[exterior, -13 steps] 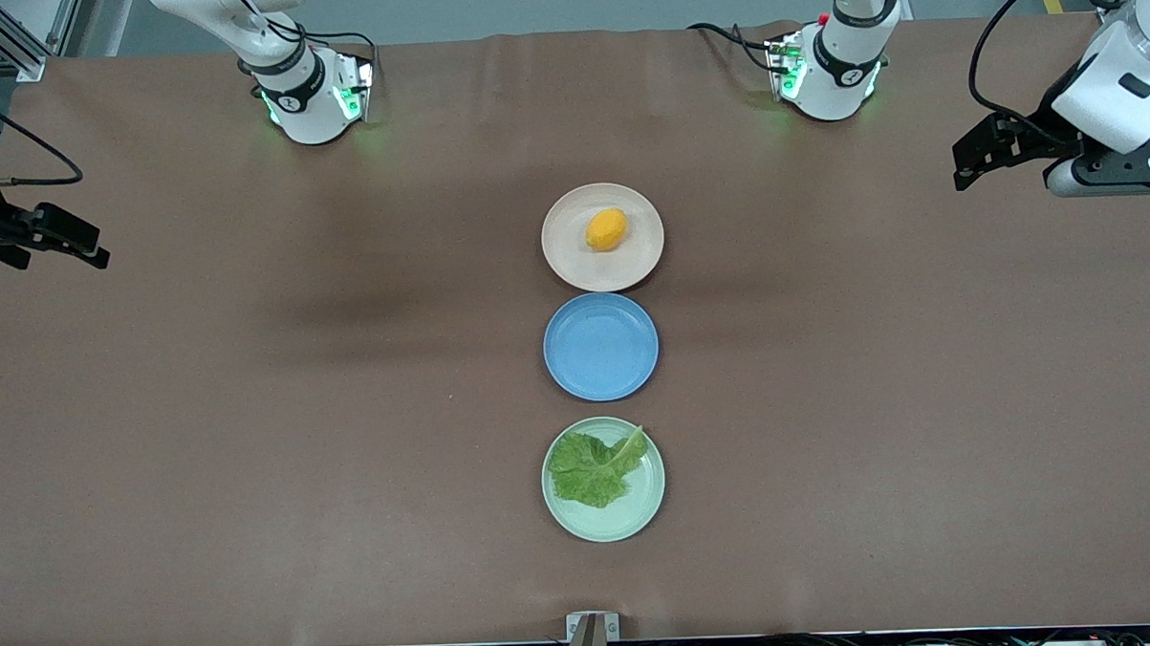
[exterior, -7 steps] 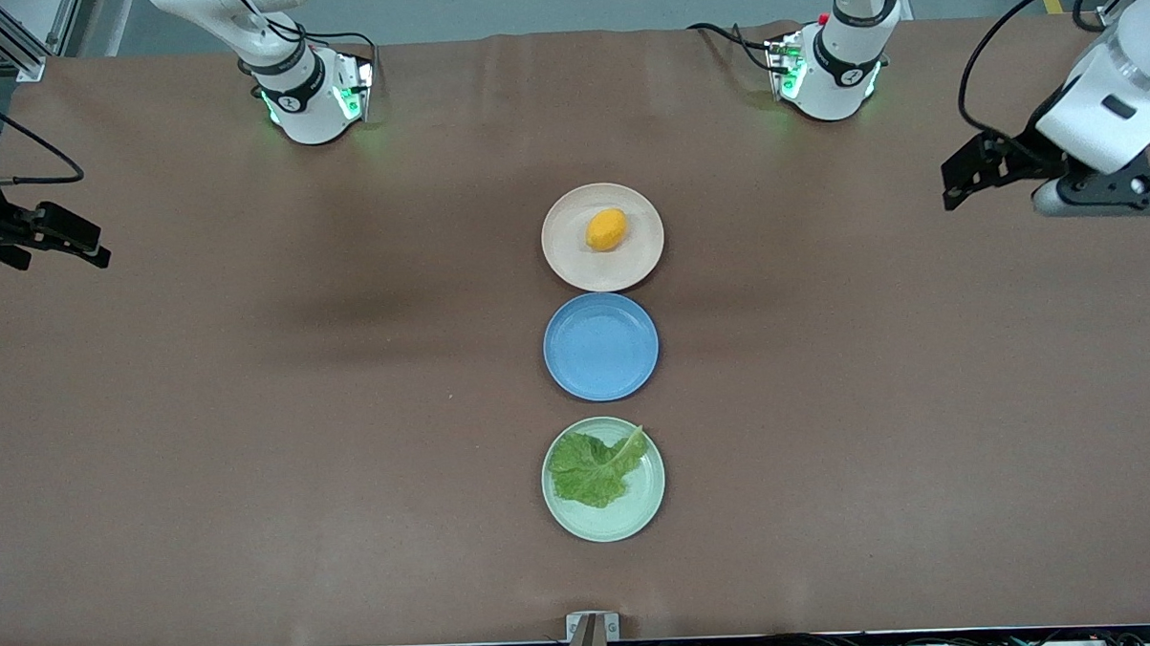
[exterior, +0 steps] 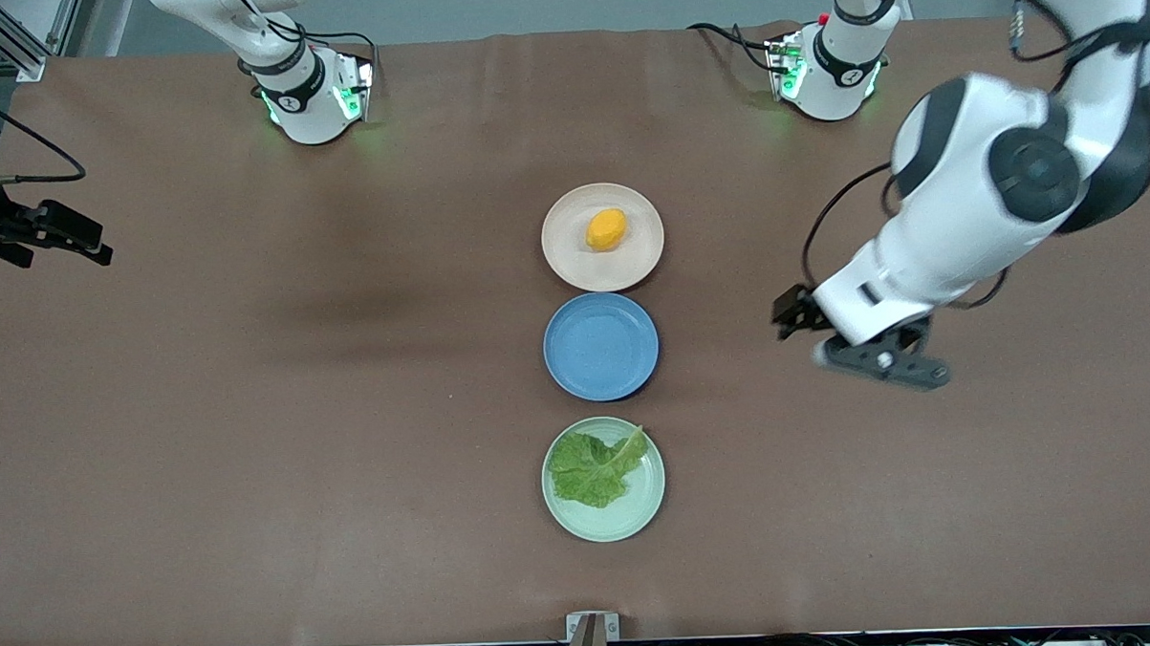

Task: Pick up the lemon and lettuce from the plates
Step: 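Reach the left gripper down to the lettuce leaf on the green plate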

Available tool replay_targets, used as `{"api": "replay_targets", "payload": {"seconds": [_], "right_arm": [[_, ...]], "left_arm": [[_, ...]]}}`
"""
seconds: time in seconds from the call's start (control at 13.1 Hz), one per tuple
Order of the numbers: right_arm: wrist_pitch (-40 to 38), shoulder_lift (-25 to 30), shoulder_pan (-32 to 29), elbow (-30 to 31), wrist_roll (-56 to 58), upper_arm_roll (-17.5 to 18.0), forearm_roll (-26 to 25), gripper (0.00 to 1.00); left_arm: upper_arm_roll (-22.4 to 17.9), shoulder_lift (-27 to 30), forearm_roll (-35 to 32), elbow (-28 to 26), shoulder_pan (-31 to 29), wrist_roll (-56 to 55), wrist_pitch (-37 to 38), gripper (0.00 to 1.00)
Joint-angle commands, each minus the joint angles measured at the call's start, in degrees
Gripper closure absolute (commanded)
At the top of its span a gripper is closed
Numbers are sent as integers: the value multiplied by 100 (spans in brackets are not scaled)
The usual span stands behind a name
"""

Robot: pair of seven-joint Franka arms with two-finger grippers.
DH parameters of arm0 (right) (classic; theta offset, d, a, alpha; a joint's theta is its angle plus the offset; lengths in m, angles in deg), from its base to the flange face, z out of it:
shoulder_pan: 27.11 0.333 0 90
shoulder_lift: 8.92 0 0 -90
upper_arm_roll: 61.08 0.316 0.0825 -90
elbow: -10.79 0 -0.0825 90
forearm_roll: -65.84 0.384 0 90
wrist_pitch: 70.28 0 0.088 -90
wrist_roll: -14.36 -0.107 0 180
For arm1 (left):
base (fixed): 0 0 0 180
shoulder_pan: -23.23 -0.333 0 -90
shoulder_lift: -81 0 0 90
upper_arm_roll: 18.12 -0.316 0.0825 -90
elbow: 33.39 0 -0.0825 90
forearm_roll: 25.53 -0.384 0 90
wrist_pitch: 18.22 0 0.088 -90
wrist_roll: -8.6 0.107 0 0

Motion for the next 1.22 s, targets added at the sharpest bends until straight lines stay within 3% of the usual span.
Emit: {"api": "replay_targets", "payload": {"seconds": [0.0,0.38,0.61,0.76,1.15], "right_arm": [[34,164,-116,171,78,67,-17,0],[-10,155,-81,162,69,76,-17,0],[-220,120,-72,-30,16,85,-26,0],[-282,33,-55,-154,7,85,-26,0],[-151,-617,-55,-295,86,76,-17,0]], "left_arm": [[6,-924,-45,369,369,182,-1007,0],[-46,-2481,-493,624,941,279,-3609,0],[-55,-3071,-493,747,1073,655,-4578,11],[-55,-3213,-493,756,1179,622,-4870,28],[-55,-3415,-484,782,1249,692,-4932,43]]}}
